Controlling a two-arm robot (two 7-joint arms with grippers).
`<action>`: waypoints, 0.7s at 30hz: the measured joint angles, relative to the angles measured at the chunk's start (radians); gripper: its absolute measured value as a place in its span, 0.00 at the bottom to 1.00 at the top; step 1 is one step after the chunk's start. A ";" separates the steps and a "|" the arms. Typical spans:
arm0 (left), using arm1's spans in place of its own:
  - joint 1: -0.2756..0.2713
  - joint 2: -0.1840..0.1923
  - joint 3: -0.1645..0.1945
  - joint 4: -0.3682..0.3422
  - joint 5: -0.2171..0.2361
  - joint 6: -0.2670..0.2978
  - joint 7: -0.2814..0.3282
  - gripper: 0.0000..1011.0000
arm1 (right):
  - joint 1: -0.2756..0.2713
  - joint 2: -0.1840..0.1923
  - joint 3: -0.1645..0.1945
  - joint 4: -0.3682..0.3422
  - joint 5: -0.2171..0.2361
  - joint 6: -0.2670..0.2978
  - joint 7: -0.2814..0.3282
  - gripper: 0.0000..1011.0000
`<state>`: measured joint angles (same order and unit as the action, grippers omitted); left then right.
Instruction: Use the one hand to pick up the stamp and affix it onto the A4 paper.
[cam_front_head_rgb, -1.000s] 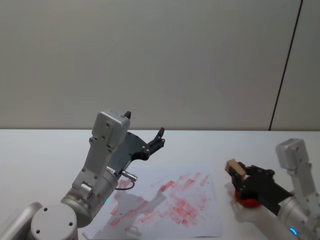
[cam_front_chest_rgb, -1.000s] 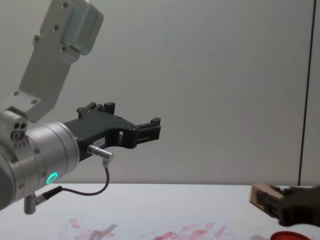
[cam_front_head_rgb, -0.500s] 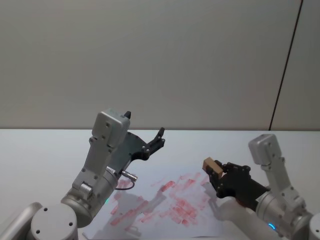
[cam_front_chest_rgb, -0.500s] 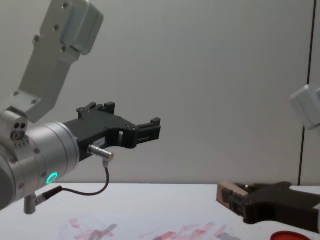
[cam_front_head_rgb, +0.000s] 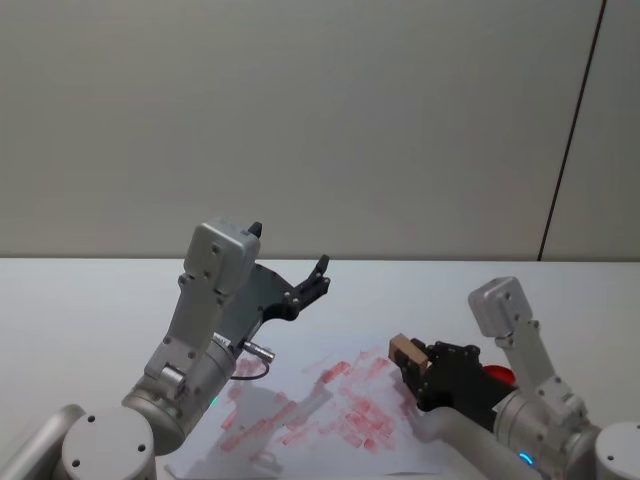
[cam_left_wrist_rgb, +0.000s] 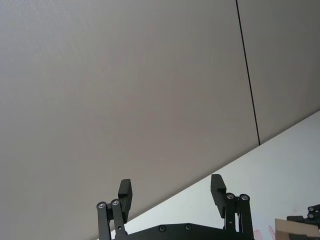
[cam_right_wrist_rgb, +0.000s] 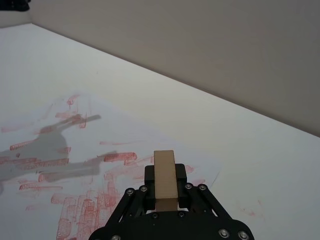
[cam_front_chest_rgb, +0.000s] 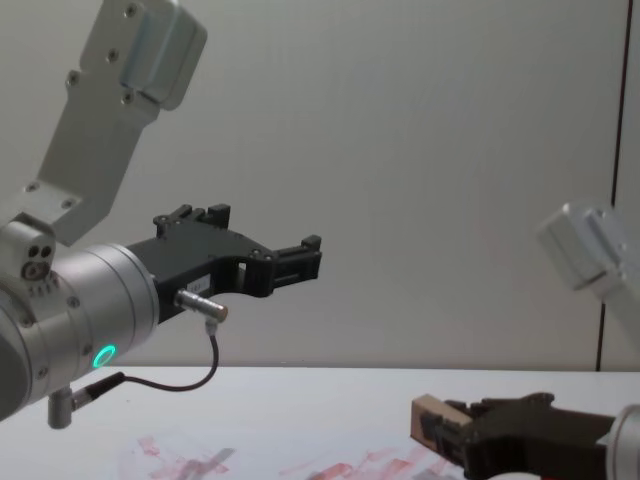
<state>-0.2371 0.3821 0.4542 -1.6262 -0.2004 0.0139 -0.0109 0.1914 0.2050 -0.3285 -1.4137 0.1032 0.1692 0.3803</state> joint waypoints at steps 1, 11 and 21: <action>0.000 0.000 0.000 0.000 0.000 0.000 0.000 0.99 | 0.002 -0.001 -0.001 0.006 -0.003 0.003 0.004 0.21; 0.000 0.000 0.000 0.000 0.000 0.000 0.000 0.99 | 0.010 -0.003 -0.007 0.032 -0.020 0.018 0.017 0.21; 0.000 0.000 0.000 0.000 0.000 0.000 0.000 0.99 | 0.012 -0.003 -0.009 0.046 -0.030 0.028 0.022 0.21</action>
<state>-0.2371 0.3821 0.4542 -1.6262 -0.2004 0.0139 -0.0110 0.2039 0.2021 -0.3371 -1.3681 0.0732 0.1968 0.4022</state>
